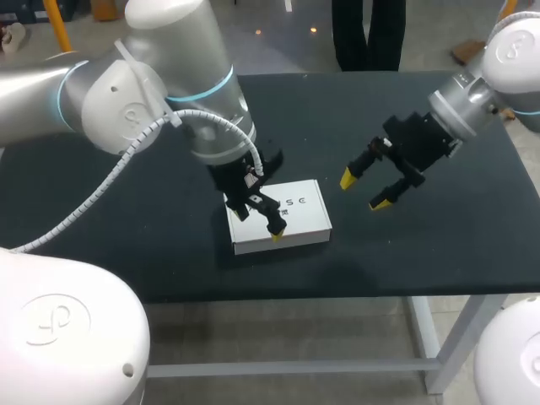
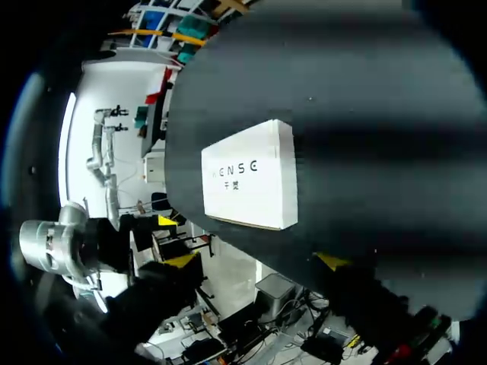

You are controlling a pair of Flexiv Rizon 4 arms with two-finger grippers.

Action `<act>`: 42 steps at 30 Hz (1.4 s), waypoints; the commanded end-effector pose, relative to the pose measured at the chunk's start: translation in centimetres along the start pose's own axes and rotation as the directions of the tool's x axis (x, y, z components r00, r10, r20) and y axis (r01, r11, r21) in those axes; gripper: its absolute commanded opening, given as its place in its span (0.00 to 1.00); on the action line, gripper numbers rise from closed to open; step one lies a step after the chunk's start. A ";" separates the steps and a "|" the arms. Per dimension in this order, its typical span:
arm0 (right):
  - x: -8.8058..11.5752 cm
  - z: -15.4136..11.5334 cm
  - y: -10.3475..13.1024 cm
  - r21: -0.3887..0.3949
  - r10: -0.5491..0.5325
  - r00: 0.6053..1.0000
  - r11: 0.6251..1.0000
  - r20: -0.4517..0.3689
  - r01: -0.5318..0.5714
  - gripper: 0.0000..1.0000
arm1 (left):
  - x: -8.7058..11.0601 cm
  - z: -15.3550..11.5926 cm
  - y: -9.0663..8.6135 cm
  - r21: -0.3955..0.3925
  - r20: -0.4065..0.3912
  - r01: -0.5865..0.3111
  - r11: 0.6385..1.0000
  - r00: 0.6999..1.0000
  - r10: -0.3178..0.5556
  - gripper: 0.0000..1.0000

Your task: Assemble the packaging by folding the flat box into shape, placing the metal phone stand inside, and closing the box properly

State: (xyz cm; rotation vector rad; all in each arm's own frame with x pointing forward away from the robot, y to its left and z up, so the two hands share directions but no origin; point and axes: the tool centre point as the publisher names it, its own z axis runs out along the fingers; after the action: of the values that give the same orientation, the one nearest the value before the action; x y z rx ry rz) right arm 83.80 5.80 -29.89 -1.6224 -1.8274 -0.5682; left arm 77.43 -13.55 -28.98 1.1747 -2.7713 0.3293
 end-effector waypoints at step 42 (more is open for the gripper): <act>-7.7 -7.6 3.0 -0.363 -0.637 0.670 0.563 0.381 0.742 1.00 | 7.4 5.6 0.8 0.133 0.232 0.479 0.868 0.836 -0.497 1.00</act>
State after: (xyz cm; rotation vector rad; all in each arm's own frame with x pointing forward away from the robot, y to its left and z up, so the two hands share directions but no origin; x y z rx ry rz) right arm 89.00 -4.22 -29.72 -1.3009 -2.5206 -1.1951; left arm 71.54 -19.12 -32.75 2.0033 -2.5312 0.2518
